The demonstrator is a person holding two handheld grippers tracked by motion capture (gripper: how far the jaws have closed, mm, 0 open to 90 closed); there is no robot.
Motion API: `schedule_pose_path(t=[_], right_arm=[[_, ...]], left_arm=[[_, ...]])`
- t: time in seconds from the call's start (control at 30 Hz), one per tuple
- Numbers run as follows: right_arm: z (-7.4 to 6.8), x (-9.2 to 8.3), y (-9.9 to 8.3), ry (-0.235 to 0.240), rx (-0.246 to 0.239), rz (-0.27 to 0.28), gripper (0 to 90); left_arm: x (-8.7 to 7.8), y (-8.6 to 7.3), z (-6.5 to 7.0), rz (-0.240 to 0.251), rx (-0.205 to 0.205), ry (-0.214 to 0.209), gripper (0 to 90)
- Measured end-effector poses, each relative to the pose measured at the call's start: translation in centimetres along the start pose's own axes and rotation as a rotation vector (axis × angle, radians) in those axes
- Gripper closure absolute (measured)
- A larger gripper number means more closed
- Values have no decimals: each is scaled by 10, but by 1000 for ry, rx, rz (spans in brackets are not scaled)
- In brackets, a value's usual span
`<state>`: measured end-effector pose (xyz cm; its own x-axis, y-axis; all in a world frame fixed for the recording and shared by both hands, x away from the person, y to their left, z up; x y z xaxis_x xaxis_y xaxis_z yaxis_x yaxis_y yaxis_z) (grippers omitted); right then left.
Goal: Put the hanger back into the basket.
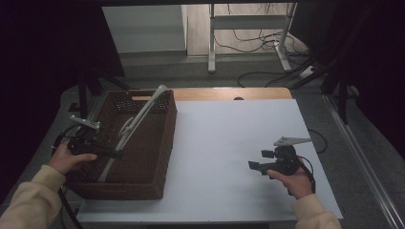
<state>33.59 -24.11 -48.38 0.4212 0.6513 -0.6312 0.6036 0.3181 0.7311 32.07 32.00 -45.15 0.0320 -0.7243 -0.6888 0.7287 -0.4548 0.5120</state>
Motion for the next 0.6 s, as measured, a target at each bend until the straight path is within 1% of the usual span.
schedule_pose_path(t=[0.03, 0.1, 0.13, 0.17, 0.2, 0.23, 0.3, 0.33, 0.43, 0.5, 0.6], right_arm=[[0, 0, 0, 1, -1, 0, 183], [0, 0, 0, 1, -1, 1, 183], [0, 0, 0, 0, -1, 2, 183], [0, -1, 0, 0, 0, 2, 183], [1, -1, 0, 0, 2, 3, 183], [1, -1, 0, 0, 2, 4, 183], [1, -1, 0, 0, 1, 2, 183], [1, -1, 0, -2, 0, 2, 183], [0, 0, 0, 0, 0, 2, 182], [0, 0, 0, 1, -1, 2, 181], [0, -1, 0, 2, 2, 5, 181]], left_arm=[[2, -1, -1, -8, -4, -6, 808], [5, -2, -2, -18, 10, -1, 791], [5, -1, -3, -13, 11, -1, 749], [5, -1, -3, -9, 12, 10, 676], [5, 0, -3, 3, 14, 40, 565], [3, 1, -2, 26, 15, 56, 488], [-2, 3, -1, 66, 14, 82, 403], [-3, 4, 0, 78, 10, 95, 342], [-6, 7, 3, 111, 0, 140, 257], [-7, 8, 6, 139, 3, 149, 217], [-6, 10, 12, 164, 15, 158, 188]])
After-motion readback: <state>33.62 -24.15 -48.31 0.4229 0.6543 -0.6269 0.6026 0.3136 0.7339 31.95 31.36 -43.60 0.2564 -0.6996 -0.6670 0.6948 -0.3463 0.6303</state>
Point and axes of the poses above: each handheld gripper's, and its own axes: x roughly forward along the jaws, y roughly out of its top, z roughly to its right, the point moved 3 cm from there along x, roughly forward along the jaws, and after that the axes turned 1 degree about -y, right-handed, at the moved point
